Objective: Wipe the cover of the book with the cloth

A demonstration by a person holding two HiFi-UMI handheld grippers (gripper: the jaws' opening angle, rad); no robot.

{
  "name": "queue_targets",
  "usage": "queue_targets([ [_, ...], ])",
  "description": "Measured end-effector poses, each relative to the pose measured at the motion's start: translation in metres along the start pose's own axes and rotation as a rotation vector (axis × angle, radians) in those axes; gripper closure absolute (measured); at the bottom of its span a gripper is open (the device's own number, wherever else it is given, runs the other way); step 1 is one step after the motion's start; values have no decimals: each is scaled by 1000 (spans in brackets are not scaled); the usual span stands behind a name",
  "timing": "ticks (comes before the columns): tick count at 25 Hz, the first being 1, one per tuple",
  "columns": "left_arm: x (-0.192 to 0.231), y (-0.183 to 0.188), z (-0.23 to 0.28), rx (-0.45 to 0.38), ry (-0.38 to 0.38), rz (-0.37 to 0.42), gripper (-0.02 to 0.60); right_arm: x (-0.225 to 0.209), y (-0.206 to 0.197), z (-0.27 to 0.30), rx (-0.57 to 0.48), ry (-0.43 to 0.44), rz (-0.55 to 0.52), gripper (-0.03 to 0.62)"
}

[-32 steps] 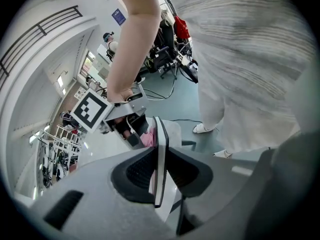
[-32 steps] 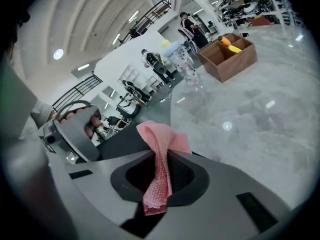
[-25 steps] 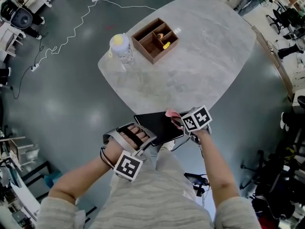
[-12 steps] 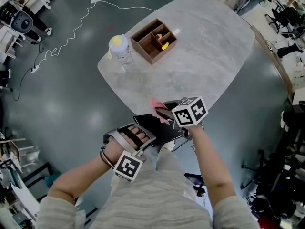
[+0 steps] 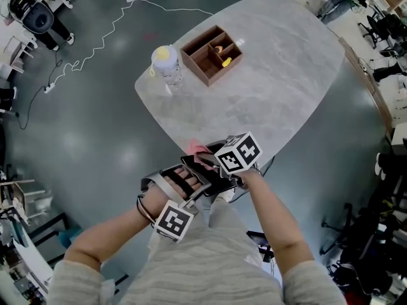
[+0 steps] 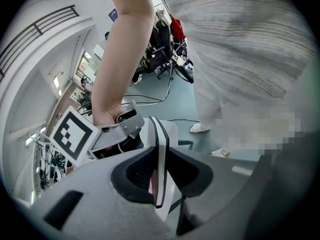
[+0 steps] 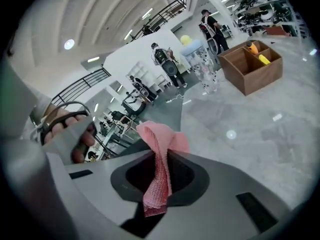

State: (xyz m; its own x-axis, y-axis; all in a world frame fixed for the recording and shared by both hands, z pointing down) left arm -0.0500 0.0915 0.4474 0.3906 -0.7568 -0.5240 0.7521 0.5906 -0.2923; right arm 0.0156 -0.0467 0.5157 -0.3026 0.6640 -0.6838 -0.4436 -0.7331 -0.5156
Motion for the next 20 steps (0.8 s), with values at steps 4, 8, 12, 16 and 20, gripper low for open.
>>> queue_targets([
  [4,-2,-1,1,-1,14,0,499,-44,-29,-12,9,-137,81,548],
  [8,-3,-1,0,-5,-4,-15,499,-75,-59,-31,53,-266,122,548],
  [12,-1,-1,-1,-9,-25,-26,499,-90,-80,-48,149,-361,121,548],
  [16,6,-3,0,-10,-3,-43,500,-95,-93,-66,218,-446,104,548],
  [20,16,-8,0,-22,20,-99,500,-84,-85,-99,55,-471,130,548],
])
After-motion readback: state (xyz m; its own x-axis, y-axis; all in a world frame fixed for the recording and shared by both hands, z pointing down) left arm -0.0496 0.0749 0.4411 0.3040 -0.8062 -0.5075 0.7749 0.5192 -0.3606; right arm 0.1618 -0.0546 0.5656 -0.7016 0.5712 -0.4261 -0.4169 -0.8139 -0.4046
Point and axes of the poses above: the fingertips, and each gripper's own axes: z forward along the fingers, x to its left, y out of its top, the point moved 9 cm from there along -z, backward along the fingers, and after that the axes turned 7 degrees about y, right-handed, at the moved point
